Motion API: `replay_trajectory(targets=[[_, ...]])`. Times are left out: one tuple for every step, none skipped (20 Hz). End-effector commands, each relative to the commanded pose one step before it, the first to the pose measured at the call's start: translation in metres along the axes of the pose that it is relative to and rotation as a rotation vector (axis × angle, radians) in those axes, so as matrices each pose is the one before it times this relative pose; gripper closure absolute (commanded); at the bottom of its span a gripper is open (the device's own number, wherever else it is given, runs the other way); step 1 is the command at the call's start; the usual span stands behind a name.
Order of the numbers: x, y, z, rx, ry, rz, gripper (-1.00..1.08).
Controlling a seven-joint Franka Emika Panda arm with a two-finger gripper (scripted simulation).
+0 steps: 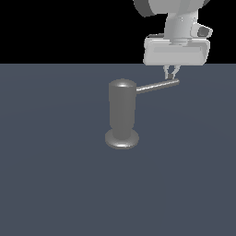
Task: Turn on the faucet by rotating a designated handle.
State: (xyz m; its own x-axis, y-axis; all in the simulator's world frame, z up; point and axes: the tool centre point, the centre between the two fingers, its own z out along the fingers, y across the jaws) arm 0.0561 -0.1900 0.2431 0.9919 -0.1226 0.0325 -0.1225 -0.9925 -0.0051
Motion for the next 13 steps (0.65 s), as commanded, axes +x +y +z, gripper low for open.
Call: replay_trajectory(targets=[[0.00093, 0.01656, 0.01723, -0.00599, -0.02358, 0.02488, 1.08], [0.00254, -0.00004, 0.00036, 0.00003, -0.00066, 0.00072, 1.08], [0.00254, 0.00007, 0.00046, 0.00003, -0.00081, 0.00088, 1.08], [0.00250, -0.00003, 0.00036, 0.00002, -0.00066, 0.00072, 1.08], [0.00249, -0.00003, 0.00036, 0.00002, -0.00066, 0.00072, 1.08], [0.00247, -0.00002, 0.00036, 0.00002, -0.00066, 0.00072, 1.08], [0.00245, -0.00002, 0.00036, 0.00002, -0.00066, 0.00072, 1.08], [0.00245, 0.00009, 0.00046, 0.00003, -0.00081, 0.00088, 1.08], [0.00241, -0.00001, 0.00036, 0.00002, -0.00066, 0.00072, 1.08], [0.00239, 0.00000, 0.00036, 0.00002, -0.00066, 0.00072, 1.08], [0.00237, 0.00000, 0.00036, 0.00002, -0.00066, 0.00072, 1.08], [0.00235, 0.00001, 0.00036, 0.00002, -0.00066, 0.00072, 1.08], [0.00000, 0.00000, 0.00000, 0.00000, 0.00000, 0.00000, 1.08]])
